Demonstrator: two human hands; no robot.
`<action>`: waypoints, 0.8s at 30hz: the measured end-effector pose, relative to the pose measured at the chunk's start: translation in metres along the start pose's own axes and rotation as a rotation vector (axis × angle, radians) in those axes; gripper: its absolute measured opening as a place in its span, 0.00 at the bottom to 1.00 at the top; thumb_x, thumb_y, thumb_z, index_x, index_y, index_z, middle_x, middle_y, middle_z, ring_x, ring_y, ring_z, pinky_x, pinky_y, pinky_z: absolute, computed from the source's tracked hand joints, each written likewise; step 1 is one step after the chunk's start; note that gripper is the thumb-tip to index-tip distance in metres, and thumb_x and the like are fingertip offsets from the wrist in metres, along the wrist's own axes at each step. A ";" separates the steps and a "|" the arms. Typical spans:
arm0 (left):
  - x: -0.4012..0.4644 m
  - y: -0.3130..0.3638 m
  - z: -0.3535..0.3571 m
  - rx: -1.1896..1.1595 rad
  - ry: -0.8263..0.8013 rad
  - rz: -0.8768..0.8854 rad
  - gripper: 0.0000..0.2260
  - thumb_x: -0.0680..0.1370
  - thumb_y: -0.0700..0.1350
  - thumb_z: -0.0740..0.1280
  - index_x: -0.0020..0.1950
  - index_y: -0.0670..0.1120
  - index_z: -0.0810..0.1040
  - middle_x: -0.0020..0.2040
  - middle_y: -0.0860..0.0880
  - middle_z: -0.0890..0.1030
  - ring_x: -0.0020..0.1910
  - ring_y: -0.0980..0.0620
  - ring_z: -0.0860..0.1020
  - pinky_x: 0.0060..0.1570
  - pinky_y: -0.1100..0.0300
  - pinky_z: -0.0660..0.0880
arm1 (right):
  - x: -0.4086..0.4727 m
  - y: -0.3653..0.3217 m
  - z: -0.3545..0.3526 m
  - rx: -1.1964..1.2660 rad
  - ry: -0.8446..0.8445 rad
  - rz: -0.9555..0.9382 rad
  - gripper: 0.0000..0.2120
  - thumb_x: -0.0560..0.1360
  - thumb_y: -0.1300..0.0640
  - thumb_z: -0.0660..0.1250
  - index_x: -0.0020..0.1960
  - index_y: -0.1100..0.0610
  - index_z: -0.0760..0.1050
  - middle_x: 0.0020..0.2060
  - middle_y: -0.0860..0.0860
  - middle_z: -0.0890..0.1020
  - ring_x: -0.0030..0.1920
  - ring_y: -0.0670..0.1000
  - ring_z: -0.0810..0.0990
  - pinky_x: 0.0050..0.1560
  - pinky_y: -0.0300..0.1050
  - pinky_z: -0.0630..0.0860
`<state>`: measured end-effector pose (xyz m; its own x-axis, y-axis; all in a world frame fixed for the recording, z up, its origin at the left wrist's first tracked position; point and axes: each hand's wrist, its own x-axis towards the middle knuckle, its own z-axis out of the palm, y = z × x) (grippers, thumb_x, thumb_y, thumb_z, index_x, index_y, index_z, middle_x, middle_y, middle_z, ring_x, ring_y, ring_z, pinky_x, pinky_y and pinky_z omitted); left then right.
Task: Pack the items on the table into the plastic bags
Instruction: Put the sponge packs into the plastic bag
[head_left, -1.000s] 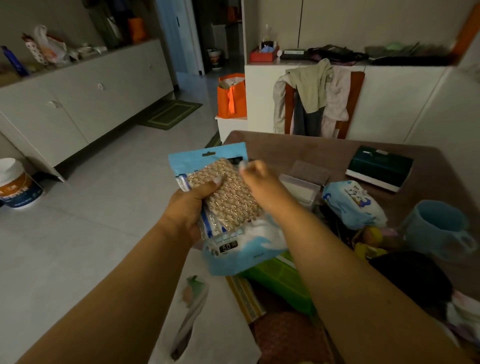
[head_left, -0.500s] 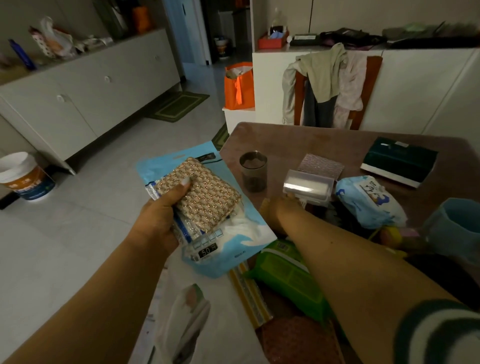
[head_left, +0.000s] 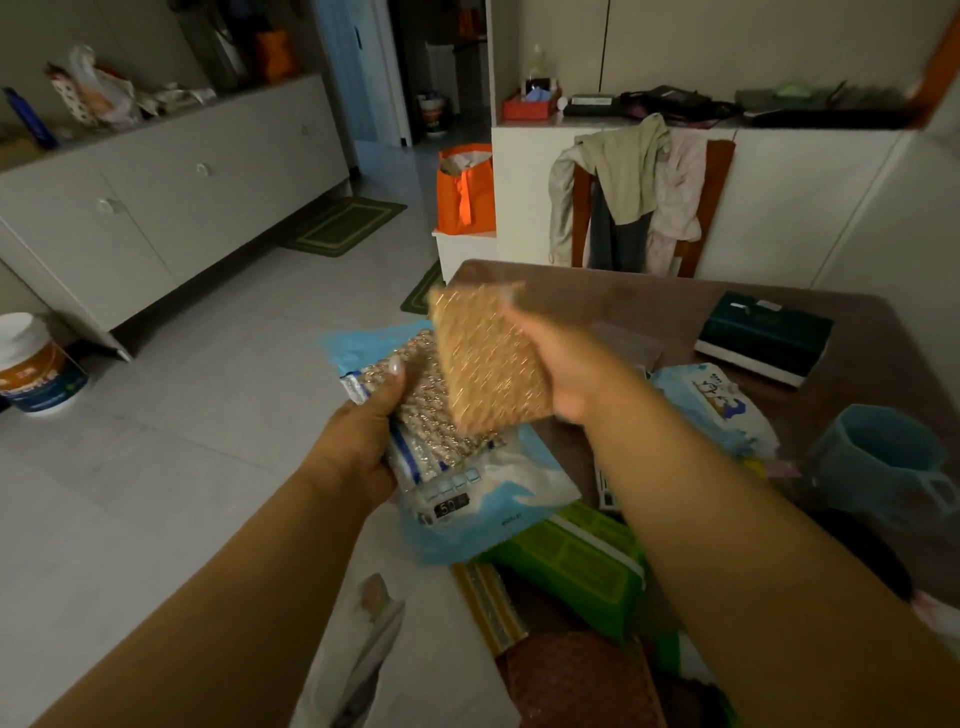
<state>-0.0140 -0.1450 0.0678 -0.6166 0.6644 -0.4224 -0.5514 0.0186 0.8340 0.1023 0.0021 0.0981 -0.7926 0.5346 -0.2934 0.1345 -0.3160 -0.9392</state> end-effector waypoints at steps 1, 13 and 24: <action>-0.004 0.001 0.006 0.010 -0.054 -0.015 0.28 0.69 0.60 0.66 0.62 0.44 0.76 0.54 0.39 0.83 0.51 0.38 0.82 0.48 0.43 0.79 | 0.001 0.008 0.008 -0.146 0.017 -0.002 0.32 0.71 0.36 0.64 0.69 0.52 0.68 0.63 0.56 0.77 0.65 0.61 0.74 0.65 0.64 0.69; -0.016 0.038 -0.006 -0.139 0.052 0.206 0.16 0.73 0.44 0.70 0.60 0.43 0.75 0.55 0.42 0.83 0.52 0.42 0.82 0.53 0.44 0.77 | 0.009 0.061 -0.008 -0.806 0.393 0.004 0.19 0.80 0.46 0.55 0.60 0.59 0.74 0.58 0.61 0.78 0.58 0.61 0.76 0.57 0.50 0.72; -0.042 0.032 -0.024 -0.242 0.050 0.280 0.15 0.74 0.43 0.70 0.59 0.44 0.73 0.57 0.42 0.82 0.53 0.41 0.82 0.59 0.39 0.74 | 0.010 0.142 0.046 -1.468 -0.208 0.154 0.31 0.70 0.47 0.70 0.70 0.54 0.68 0.66 0.56 0.73 0.63 0.58 0.74 0.64 0.51 0.71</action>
<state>-0.0190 -0.1904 0.1042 -0.7859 0.5811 -0.2115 -0.4705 -0.3400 0.8143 0.0860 -0.0736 -0.0303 -0.7670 0.4114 -0.4924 0.5860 0.7617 -0.2765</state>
